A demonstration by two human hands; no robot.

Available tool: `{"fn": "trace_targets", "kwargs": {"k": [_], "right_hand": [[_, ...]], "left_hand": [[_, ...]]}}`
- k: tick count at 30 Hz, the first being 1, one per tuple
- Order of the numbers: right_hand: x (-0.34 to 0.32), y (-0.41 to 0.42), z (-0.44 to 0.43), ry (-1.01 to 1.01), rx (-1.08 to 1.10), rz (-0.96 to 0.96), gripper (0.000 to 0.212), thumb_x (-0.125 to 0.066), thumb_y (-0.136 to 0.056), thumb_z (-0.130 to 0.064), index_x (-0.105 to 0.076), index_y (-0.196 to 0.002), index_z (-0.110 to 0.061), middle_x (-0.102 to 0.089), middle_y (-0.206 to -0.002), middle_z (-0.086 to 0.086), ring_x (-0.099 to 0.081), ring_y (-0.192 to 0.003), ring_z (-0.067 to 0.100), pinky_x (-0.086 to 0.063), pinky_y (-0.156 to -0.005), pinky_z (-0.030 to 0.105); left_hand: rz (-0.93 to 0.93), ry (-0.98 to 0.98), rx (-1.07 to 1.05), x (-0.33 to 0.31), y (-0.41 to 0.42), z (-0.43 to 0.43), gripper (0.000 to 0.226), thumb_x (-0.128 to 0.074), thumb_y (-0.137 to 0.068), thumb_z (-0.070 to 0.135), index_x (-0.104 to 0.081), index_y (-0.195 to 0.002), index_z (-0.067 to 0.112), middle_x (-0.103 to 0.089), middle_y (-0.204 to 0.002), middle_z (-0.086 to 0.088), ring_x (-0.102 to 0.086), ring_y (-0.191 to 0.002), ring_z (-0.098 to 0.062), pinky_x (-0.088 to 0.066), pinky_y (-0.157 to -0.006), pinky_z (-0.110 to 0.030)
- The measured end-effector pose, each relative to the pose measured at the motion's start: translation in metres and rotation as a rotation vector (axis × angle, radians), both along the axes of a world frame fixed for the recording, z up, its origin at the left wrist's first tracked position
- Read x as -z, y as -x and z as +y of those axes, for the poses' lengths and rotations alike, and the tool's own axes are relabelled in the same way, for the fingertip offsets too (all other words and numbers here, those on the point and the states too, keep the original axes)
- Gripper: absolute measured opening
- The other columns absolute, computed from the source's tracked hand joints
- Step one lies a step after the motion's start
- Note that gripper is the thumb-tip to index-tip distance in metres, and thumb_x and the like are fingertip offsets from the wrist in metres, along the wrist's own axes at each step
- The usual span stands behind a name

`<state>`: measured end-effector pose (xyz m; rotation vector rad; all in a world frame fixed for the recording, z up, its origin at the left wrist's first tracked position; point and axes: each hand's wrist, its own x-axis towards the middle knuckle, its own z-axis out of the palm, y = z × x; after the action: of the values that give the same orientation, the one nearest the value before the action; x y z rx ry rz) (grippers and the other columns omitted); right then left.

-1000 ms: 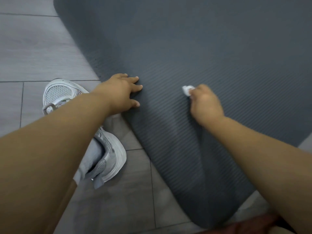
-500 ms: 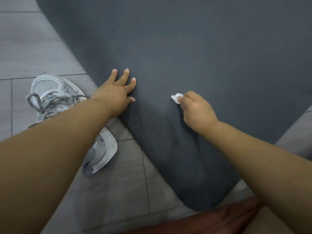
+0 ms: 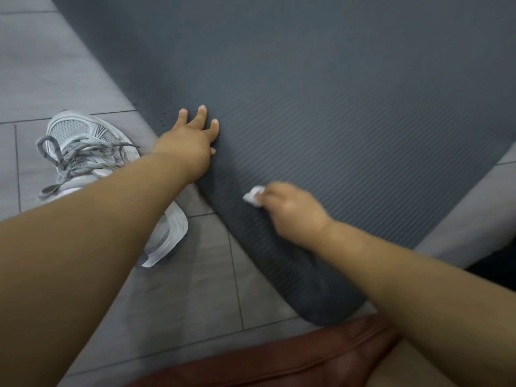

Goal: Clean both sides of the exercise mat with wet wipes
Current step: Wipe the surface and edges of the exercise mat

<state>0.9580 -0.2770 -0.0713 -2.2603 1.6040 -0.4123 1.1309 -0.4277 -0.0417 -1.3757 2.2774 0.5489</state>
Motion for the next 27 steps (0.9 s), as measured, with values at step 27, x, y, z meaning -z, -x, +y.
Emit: {"fn": "trace_targets", "kwargs": {"k": [27], "right_hand": [[0.004,0.018,0.074,-0.042,0.214,-0.044,0.034,-0.062,-0.072,0.002,-0.069,-0.105,-0.003,-0.068,-0.093,0.013,-0.066,-0.082,0.029,-0.047,-0.079,0.028]], "left_hand": [[0.007,-0.03,0.068,0.011,0.033,0.063,0.053,-0.027,-0.103,0.026,-0.006,-0.151,0.017,0.015,-0.157,-0.005,0.013,-0.143,-0.034,-0.002,-0.117,-0.041]]}}
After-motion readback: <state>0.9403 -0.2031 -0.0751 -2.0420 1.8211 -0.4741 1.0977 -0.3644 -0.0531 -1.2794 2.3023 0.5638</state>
